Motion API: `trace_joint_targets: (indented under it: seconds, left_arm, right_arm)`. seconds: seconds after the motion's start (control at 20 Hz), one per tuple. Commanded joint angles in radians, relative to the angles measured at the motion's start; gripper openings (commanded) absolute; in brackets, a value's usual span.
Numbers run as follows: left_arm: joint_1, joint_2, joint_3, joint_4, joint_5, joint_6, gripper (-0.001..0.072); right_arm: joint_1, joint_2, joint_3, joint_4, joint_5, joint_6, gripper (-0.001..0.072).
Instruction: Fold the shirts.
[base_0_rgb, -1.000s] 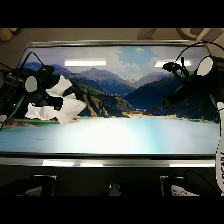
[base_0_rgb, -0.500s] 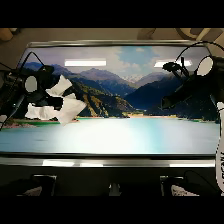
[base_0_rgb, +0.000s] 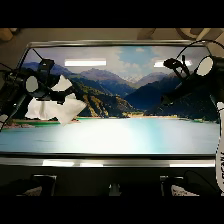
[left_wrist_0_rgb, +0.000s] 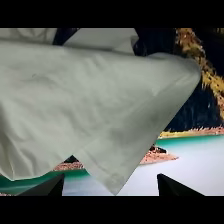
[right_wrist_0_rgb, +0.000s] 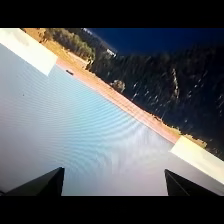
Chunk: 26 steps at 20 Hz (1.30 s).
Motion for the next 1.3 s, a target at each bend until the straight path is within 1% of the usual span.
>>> trace_joint_targets:
  seconds: [0.0,0.1,0.15,0.2,0.25,0.3,0.35,0.4,0.5,0.55,0.6,0.85,0.9,0.95,1.05,1.15,1.25]
  left_arm:
    - [-0.001,-0.001,0.0,-0.005,0.159,-0.001,0.072]
    - [-0.001,-0.003,0.0,-0.004,0.216,0.001,0.072]
    - [0.004,-0.016,0.0,0.033,0.243,0.012,0.0659]
    - [0.027,-0.037,0.002,0.075,0.247,0.01,0.0659]
    - [0.08,-0.07,0.013,0.075,0.212,0.008,0.066]
    - [0.148,-0.112,0.031,0.051,0.146,-0.024,0.0678]
    - [0.214,-0.154,0.044,-0.004,0.085,-0.048,0.0679]
    - [0.282,-0.198,0.045,-0.092,0.032,-0.05,0.0679]
    - [0.372,-0.281,0.045,-0.239,-0.016,-0.049,0.0679]
    - [0.391,-0.312,0.044,-0.281,-0.017,-0.049,0.0679]
    - [0.396,-0.339,0.044,-0.286,-0.004,-0.049,0.0679]
    - [0.396,-0.423,0.044,-0.283,0.09,-0.049,0.0677]
    - [0.395,-0.432,0.045,-0.283,0.108,-0.049,0.0662]
    - [0.393,-0.436,0.045,-0.282,0.125,-0.049,0.0523]
    - [0.387,-0.427,0.048,-0.284,0.141,-0.034,0.0026]
    - [0.366,-0.386,0.071,-0.283,0.145,0.021,0.0026]
    - [0.316,-0.28,0.127,-0.283,0.15,0.125,0.0026]
  right_arm:
    - [0.001,-0.001,0.0,0.0,-0.143,0.0,0.0684]
    - [0.001,-0.001,0.0,0.004,-0.206,0.0,0.0684]
    - [0.001,-0.001,0.0,0.013,-0.233,0.001,0.0684]
    - [0.001,-0.001,0.0,0.027,-0.251,0.0,0.0684]
    - [0.001,-0.001,0.0,0.035,-0.28,0.0,0.0685]
    - [0.001,-0.001,0.0,0.039,-0.305,0.0,0.0685]
    - [0.001,-0.001,0.0,0.039,-0.311,0.0,0.0685]
    - [0.001,-0.001,0.0,0.04,-0.307,0.0,0.0685]
    - [0.001,-0.007,0.0,0.046,-0.285,-0.001,0.0685]
    - [0.001,-0.012,0.0,0.05,-0.274,-0.007,0.0685]
    - [0.001,-0.018,0.0,0.054,-0.261,-0.016,0.0685]
    - [0.001,-0.04,0.0,0.058,-0.216,-0.03,0.0684]
    - [0.001,-0.04,0.0,0.058,-0.215,-0.03,0.0684]
    - [0.001,-0.04,0.0,0.058,-0.215,-0.03,0.0684]
    - [0.001,-0.037,0.0,0.059,-0.23,-0.03,0.0682]
    - [0.001,-0.016,0.001,0.055,-0.287,-0.074,0.0681]
    - [0.001,0.034,0.01,0.055,-0.345,-0.109,0.0681]
